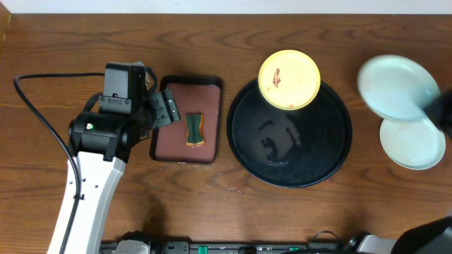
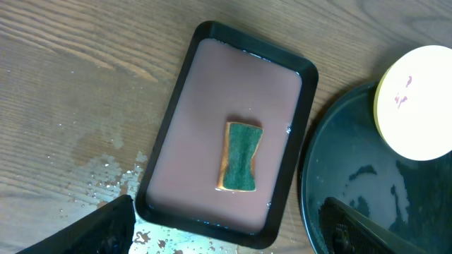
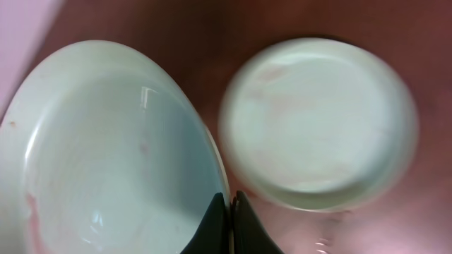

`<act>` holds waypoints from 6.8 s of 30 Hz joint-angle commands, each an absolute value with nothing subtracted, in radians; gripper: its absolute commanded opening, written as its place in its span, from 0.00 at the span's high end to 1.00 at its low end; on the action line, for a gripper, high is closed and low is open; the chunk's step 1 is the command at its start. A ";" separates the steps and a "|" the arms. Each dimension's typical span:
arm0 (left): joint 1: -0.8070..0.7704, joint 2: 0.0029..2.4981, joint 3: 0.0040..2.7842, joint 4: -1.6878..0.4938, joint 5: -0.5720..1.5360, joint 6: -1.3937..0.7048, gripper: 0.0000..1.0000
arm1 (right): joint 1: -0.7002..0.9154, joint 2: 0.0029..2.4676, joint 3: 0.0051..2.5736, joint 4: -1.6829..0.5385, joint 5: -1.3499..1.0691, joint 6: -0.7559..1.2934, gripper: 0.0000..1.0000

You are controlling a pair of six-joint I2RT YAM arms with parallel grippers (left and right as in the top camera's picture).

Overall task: Clean dirty plates on tray and stack at the side
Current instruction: 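Carry the green plate right and stack it on the other green plate, then grasp the yellow plate rim with the right gripper and pull it forward, then grasp the sponge and dip it in the tray water with the left gripper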

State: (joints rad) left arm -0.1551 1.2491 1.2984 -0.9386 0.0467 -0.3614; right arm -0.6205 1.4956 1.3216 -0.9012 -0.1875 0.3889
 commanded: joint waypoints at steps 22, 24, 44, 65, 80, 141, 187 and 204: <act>-0.153 1.248 1.313 -0.942 0.045 -0.352 0.16 | -0.816 1.468 1.028 -0.558 -0.545 0.276 0.32; -0.153 1.248 1.313 -0.942 0.045 -0.352 0.16 | -0.744 1.412 1.029 -0.542 -0.606 0.237 0.36; -0.153 1.248 1.313 -0.942 0.045 -0.352 0.16 | 0.019 1.804 1.367 -0.599 -0.120 0.065 0.44; -0.153 1.248 1.313 -0.942 0.045 -0.352 0.16 | 0.024 2.007 1.407 -0.615 -0.147 0.094 0.99; -0.153 1.248 1.313 -0.942 0.045 -0.352 0.16 | 0.103 1.872 1.310 -1.007 -0.112 0.443 0.99; -0.299 1.970 1.198 -0.543 -0.001 -0.352 0.93 | 0.093 2.014 1.309 -0.851 -0.113 0.118 0.99; -0.290 1.767 1.177 -0.650 0.049 -0.254 0.44 | 0.093 2.014 1.309 -0.859 -0.113 0.118 0.99; -0.292 1.892 1.140 -0.579 0.041 -0.255 0.93 | 0.093 2.014 1.309 -0.857 -0.113 0.119 0.99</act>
State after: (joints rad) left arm -0.2955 1.8931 1.1488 -0.5362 0.0525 -0.2604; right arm 0.0929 1.9949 1.3209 -0.8555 -0.1219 0.0952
